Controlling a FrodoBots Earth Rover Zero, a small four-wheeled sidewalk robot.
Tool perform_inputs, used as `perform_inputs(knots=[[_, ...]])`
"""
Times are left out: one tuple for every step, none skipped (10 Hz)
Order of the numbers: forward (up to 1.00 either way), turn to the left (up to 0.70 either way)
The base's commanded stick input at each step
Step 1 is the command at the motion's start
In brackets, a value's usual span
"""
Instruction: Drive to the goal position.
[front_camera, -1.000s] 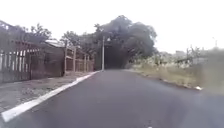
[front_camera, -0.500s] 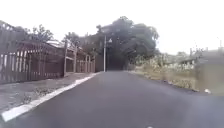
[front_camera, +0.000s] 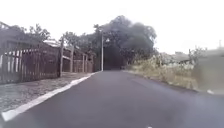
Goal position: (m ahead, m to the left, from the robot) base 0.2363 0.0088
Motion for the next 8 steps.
perform_inputs(knots=[[0.5,0.01],[0.5,0.01],[0.5,0.01],[0.5,0.01],[0.5,0.01],[0.5,0.01],[0.5,0.01],[0.5,0.01]])
